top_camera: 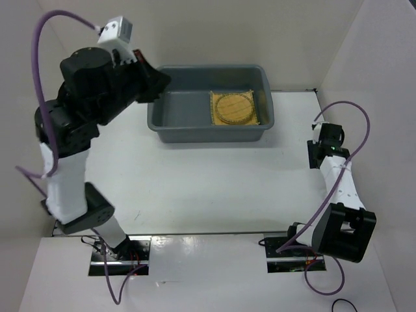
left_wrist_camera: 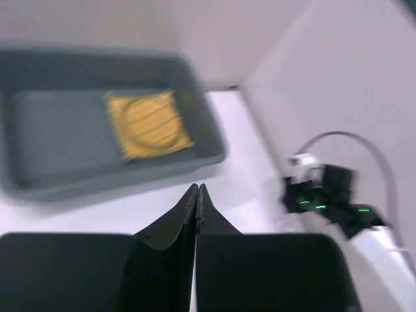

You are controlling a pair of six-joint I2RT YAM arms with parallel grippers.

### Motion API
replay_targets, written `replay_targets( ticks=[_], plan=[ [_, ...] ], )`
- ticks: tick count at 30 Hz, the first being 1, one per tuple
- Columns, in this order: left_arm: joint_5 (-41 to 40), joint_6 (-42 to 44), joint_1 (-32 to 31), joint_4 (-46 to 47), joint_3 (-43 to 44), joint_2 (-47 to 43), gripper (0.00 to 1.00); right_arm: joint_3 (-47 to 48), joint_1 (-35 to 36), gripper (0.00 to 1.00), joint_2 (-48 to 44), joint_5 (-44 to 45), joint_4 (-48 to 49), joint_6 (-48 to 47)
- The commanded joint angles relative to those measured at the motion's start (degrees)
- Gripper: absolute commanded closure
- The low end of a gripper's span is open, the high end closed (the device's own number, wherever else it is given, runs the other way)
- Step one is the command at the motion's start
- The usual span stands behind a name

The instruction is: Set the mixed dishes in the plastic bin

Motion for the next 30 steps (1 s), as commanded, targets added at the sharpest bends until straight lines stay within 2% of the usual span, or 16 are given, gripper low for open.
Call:
replay_targets(
  ticks=[1,3,4,6,7,11,16,20,23,24,28,30],
  plan=[
    [-8.02,-1.52,0.15,-5.19,-19.92,-4.44,1.0,2.24,-4.35,0.52,-2.14,-4.69,-2.59,-3.6],
    [-11.22,-2.14,0.14,-2.39,-31.95,-13.75,1.0,1.37,-5.68,0.52,-3.1,-3.74,-3.13,-7.37],
    [-12.1,-2.14,0.14,2.5,-45.85,-21.09,1.0,0.32,-6.21,0.52,-3.63,-2.6,-3.13,-8.43],
    [-11.15,-2.14,1.63,8.84,-57.98,-28.08,0.98,-1.7,-7.7,0.52,-4.42,-0.92,-3.65,-12.29],
    [-10.62,-2.75,2.34,10.27,-66.99,-33.68,0.96,-2.33,-9.1,0.52,-5.04,-0.39,-3.65,-13.53],
    [-10.62,-3.29,3.57,12.74,-79.44,-40.41,0.92,-4.61,-13.94,0.52,-6.18,0.23,-2.43,-20.29],
    [-14.47,-3.29,4.1,15.11,-88.34,-43.31,0.83,-3.3,-19.83,0.59,-3.12,-5.12,-7.6,-24.69],
    [-18.43,-3.29,4.1,21.24,-96.95,-50.42,0.51,-3.91,-20.72,0.61,-2.84,-7.85,-9.63,-27.25],
    [-18.44,-2.76,4.1,23.72,-102.74,-55.96,0.36,-4.44,-20.72,0.61,-4.25,-9.44,-10.95,-29.18],
    [-18.96,-2.76,4.1,23.73,-103.81,-56.84,0.27,-4.44,-20.72,0.61,-5.03,-10.05,-11.56,-29.19],
    [-18.97,-3.29,4.1,24.26,-104.53,-55.98,0.15,-5.67,-18.34,0.58,-5.04,-9.53,-11.04,-29.19],
    [-18.97,-3.29,4.1,24.26,-104.53,-54.04,0.15,-5.67,-17.64,0.57,-3.03,-9.53,-11.04,-29.19]
  ],
)
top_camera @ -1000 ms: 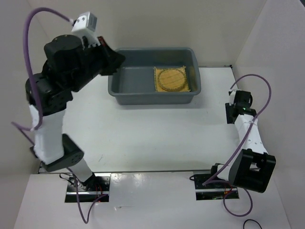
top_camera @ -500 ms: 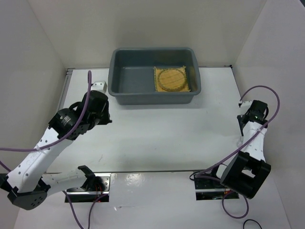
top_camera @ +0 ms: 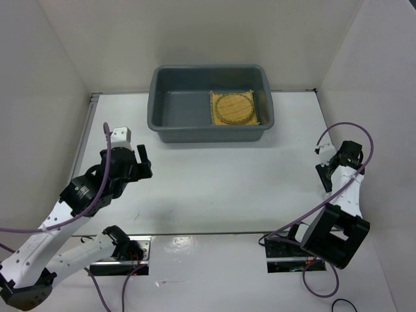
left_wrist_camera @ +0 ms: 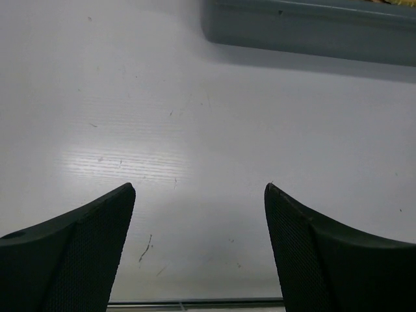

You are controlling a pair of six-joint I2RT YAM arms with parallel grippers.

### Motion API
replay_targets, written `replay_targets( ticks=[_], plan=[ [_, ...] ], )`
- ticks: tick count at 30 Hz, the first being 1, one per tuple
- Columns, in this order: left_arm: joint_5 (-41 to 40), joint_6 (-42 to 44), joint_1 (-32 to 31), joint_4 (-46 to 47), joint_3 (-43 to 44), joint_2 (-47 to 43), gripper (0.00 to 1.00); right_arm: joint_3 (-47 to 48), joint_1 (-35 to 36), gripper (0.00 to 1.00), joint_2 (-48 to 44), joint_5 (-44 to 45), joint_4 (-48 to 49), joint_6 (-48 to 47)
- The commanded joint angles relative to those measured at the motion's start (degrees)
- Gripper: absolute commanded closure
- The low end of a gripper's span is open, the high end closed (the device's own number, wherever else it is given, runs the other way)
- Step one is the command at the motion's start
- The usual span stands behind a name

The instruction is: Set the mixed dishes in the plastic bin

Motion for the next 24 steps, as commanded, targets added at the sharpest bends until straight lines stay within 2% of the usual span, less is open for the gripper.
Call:
replay_targets(
  ticks=[1,5,9,12,18,21,24],
  plan=[
    [-1.35,-0.2,0.3,3.43,-0.33,2.77,0.13,-0.38,0.83,0.55,1.11,-1.18,-1.11,-1.19],
    [-1.35,-0.2,0.82,3.43,-0.86,3.3,0.0,-0.38,0.83,0.53,4.36,-3.2,-1.11,-1.19],
    [-1.35,0.32,0.82,4.47,-1.47,1.46,0.0,-0.38,1.44,0.53,7.52,-3.2,-0.59,-0.66],
    [-1.35,0.32,0.82,4.48,-1.48,0.84,0.0,-0.99,1.44,0.56,9.11,-3.2,-0.59,-0.66],
    [-1.35,0.32,0.82,5.01,-2.0,0.22,0.0,-1.0,1.44,0.59,8.06,-3.2,-0.06,-0.66],
    [-1.35,0.32,0.82,5.01,-2.0,0.22,0.0,-0.38,1.44,0.67,7.53,-2.59,-0.58,-0.66],
    [-1.35,0.32,0.82,5.01,-2.0,-0.3,0.0,0.84,1.44,0.8,6.31,-2.06,-0.59,-0.66]
  ],
)
